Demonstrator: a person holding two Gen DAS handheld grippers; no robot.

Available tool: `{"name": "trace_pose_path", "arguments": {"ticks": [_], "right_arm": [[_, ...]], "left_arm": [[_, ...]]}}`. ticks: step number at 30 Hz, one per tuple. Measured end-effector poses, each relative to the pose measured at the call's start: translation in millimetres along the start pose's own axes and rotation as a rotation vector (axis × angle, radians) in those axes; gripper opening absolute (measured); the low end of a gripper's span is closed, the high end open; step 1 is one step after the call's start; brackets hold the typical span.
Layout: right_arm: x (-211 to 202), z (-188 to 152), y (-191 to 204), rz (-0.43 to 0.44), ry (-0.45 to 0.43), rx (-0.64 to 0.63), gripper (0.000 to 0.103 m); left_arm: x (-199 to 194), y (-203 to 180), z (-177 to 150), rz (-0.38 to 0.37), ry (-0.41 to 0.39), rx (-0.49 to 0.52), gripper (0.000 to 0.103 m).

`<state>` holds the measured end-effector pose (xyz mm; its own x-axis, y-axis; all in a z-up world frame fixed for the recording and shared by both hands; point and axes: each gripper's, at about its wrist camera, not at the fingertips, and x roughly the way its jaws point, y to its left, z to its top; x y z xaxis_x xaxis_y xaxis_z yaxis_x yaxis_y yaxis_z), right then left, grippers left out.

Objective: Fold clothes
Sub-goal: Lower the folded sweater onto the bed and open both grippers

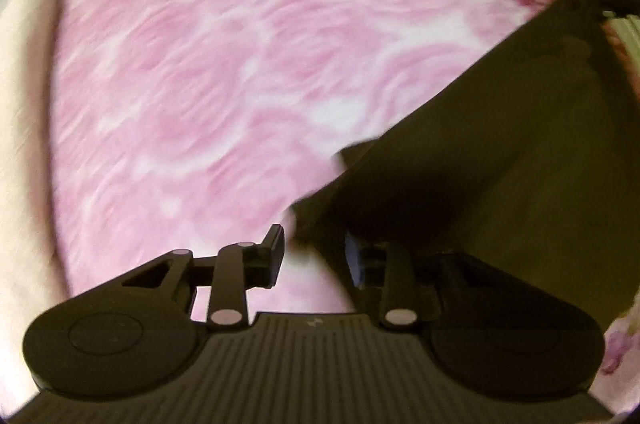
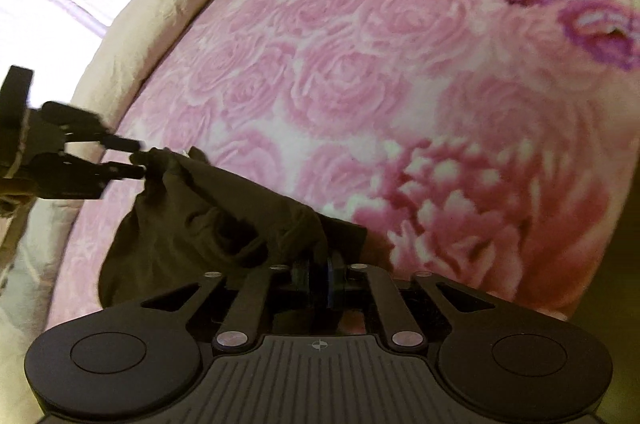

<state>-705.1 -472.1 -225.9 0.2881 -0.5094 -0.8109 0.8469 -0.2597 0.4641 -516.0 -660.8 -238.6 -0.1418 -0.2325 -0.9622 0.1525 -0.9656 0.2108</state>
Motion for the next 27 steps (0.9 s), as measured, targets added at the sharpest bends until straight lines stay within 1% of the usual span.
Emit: {"name": "trace_pose_path", "arguments": {"ticks": [1,2,3,4,5,7,9,11,12,15,16,17,18,19,21,22,23,24,25,26,27], "right_arm": [[-4,-2,2,-0.025,-0.023,0.003,0.072],[-8,-4,4,-0.049,-0.046,0.006,0.078],[-12,-5,6,-0.074,-0.068,0.009,0.078],[-16,-6,7,-0.072,-0.076,0.017,0.078],[-18,-6,10,-0.06,-0.083,0.01,0.078],[-23,-6,16,-0.036,-0.098,-0.005,0.078],[-23,-4,29,0.018,-0.098,-0.058,0.078],[-19,-3,41,0.091,-0.079,-0.102,0.078],[-15,-3,47,0.112,-0.062,-0.123,0.078],[11,-6,55,0.115,0.024,-0.177,0.078],[19,-7,54,0.095,0.042,-0.189,0.074],[26,-7,50,0.073,0.049,-0.198,0.067],[31,-4,43,0.059,0.053,-0.184,0.053],[36,-1,36,0.046,0.057,-0.168,0.048],[36,5,24,0.045,0.041,-0.136,0.045],[36,7,23,0.023,0.037,-0.157,0.045],[34,7,23,0.013,0.034,-0.173,0.045],[33,7,24,0.003,0.032,-0.187,0.045],[31,7,23,-0.003,0.028,-0.174,0.045],[29,7,23,-0.009,0.024,-0.159,0.045],[27,7,22,-0.015,0.019,-0.145,0.045]], "left_arm": [[-4,4,-8,0.012,0.001,-0.036,0.028],[-10,6,-14,0.004,-0.018,-0.08,0.028],[-16,9,-21,-0.004,-0.038,-0.124,0.028],[-22,11,-27,-0.013,-0.057,-0.169,0.027],[-26,10,-30,-0.036,-0.08,-0.209,0.027],[-28,3,-32,-0.089,-0.124,-0.255,0.027],[-18,-8,-26,-0.133,-0.131,-0.252,0.027],[-7,-19,-19,-0.176,-0.135,-0.25,0.025],[2,-20,-17,-0.172,-0.123,-0.25,0.025],[27,-17,-14,-0.143,-0.084,-0.271,0.027],[27,-15,-15,-0.129,-0.08,-0.278,0.027],[27,-12,-16,-0.115,-0.076,-0.285,0.028],[26,-10,-18,-0.101,-0.072,-0.292,0.029],[26,-7,-19,-0.087,-0.069,-0.299,0.029],[26,-3,-21,-0.058,-0.061,-0.313,0.027],[25,0,-23,-0.044,-0.057,-0.32,0.024],[25,2,-24,-0.031,-0.054,-0.328,0.024],[21,8,-27,-0.024,-0.052,-0.356,0.022],[17,13,-30,-0.018,-0.051,-0.381,0.019],[11,15,-30,-0.027,-0.07,-0.38,0.019],[3,13,-29,-0.06,-0.102,-0.367,0.019]]}}
